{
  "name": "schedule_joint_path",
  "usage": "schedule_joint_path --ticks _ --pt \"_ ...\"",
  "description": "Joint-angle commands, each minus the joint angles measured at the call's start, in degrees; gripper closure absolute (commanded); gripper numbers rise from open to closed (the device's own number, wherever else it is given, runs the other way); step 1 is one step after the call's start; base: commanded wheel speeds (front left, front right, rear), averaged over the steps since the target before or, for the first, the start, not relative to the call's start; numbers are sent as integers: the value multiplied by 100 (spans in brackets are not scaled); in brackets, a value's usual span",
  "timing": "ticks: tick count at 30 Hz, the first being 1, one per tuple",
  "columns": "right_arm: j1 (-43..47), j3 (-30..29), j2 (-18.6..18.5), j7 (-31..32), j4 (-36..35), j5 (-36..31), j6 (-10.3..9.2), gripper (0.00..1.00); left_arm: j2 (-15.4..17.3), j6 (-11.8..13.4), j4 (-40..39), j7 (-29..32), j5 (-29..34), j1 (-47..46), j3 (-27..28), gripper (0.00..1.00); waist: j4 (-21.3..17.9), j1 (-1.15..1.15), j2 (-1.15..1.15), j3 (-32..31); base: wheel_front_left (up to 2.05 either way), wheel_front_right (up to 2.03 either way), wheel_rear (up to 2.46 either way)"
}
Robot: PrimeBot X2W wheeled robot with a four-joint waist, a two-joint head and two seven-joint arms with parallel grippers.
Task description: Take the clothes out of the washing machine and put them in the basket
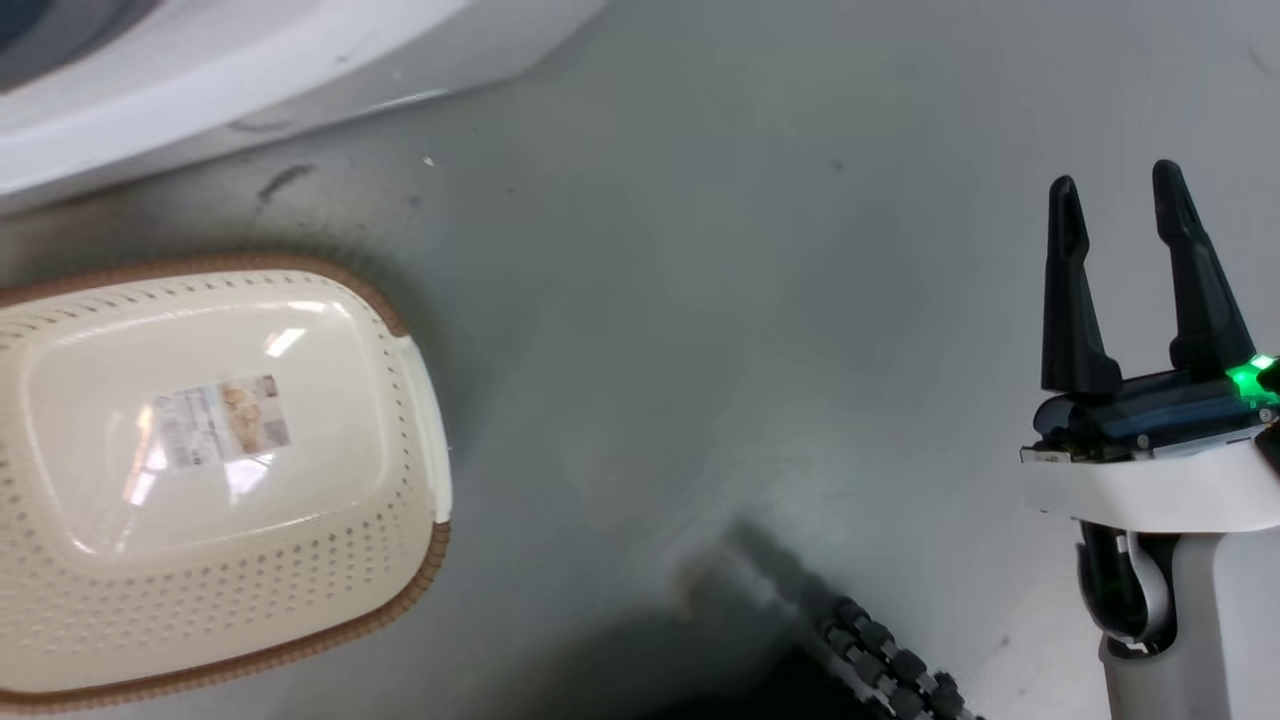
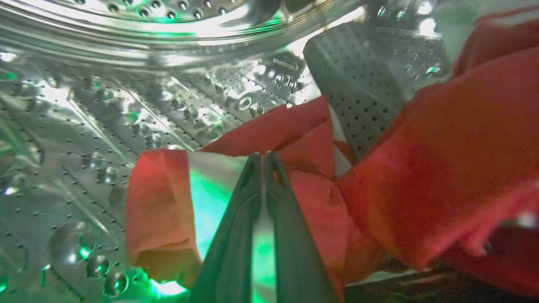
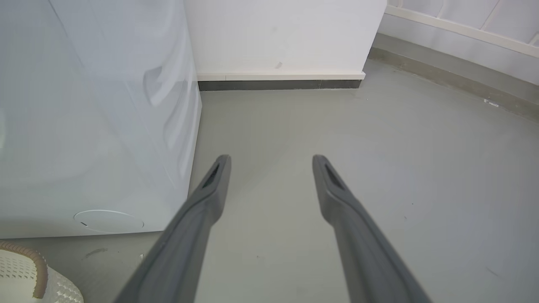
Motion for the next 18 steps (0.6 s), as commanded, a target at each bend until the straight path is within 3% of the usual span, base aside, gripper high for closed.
schedule_joint_path --ticks 1,8,18 --pt "-37 -35 6 -12 21 -53 -8 0 -47 44 49 -157 -45 104 26 100 176 0 0 -266 0 0 0" --pt "153 -235 6 -12 108 -348 -7 0 -675 36 620 -1601 -406 880 143 100 529 0 0 -1056 0 0 0" --pt "570 -346 6 -12 273 -757 -7 0 -1398 -104 1167 -3147 -772 2172 182 100 1053 0 0 -2221 0 0 0"
